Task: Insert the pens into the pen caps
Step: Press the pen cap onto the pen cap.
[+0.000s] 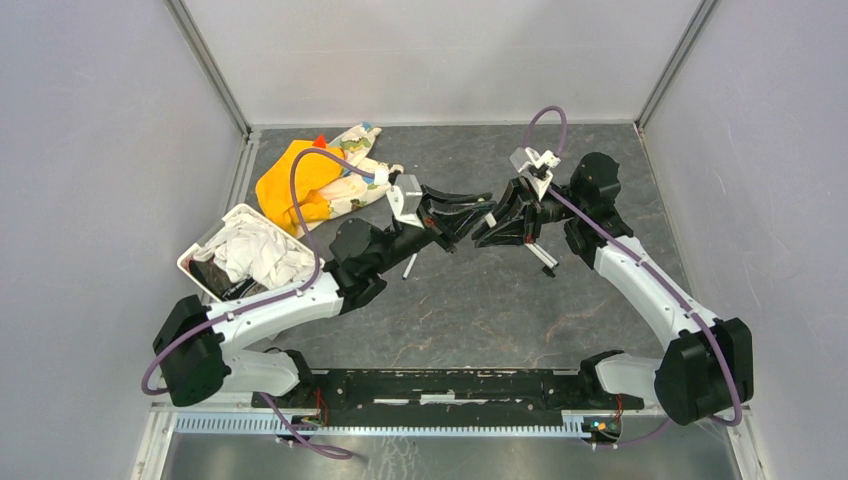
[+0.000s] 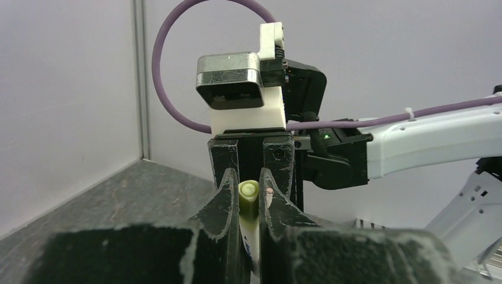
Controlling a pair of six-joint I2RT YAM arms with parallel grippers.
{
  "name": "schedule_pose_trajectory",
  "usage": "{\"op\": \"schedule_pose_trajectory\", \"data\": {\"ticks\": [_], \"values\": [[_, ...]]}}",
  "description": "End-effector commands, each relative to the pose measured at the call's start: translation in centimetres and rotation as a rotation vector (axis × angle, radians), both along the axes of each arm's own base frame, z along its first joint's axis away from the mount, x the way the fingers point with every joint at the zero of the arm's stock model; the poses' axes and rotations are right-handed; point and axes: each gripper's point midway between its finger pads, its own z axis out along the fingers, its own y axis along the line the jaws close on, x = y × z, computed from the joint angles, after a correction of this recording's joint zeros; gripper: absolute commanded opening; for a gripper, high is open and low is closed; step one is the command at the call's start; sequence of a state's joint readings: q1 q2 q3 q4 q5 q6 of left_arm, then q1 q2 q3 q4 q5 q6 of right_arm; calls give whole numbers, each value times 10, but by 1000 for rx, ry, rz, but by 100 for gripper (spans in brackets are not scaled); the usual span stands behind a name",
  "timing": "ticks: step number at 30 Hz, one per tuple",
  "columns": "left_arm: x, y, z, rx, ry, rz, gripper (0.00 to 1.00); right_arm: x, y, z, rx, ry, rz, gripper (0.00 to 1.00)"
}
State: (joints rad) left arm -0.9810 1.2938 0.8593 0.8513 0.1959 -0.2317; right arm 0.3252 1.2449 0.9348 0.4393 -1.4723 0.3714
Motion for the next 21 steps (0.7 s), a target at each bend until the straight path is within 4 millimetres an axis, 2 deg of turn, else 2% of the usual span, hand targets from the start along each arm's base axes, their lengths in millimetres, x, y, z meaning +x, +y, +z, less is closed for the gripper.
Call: {"op": "schedule_pose_trajectory", "data": {"ticks": [1,2,4,6,7,10,13,15,17,21], "values": [[-111,24,-296,938,573,-404,2,49,12,80,180,-97,-326,0],[-107,29,-301,968,589,-368,2,46,11,81,204,-80,-315,0],[-98,36,-307,1012,581,-298,2,52,11,80,196,-73,-339,0],[-97,38,-301,1001,566,-289,2,59,9,80,179,-70,-367,0],[-102,33,-292,947,561,-338,2,57,9,85,201,-76,-354,0],[-117,14,-238,611,616,-527,2,45,9,95,258,-30,-307,0],[-118,3,-232,588,630,-558,2,50,9,88,225,-29,-336,0],[-114,-3,-217,551,611,-559,2,49,11,84,218,-19,-331,0],[-99,-10,-193,494,573,-493,2,45,13,77,208,-12,-315,0],[-52,-12,-138,332,543,-293,4,38,18,58,172,9,-291,0]]}}
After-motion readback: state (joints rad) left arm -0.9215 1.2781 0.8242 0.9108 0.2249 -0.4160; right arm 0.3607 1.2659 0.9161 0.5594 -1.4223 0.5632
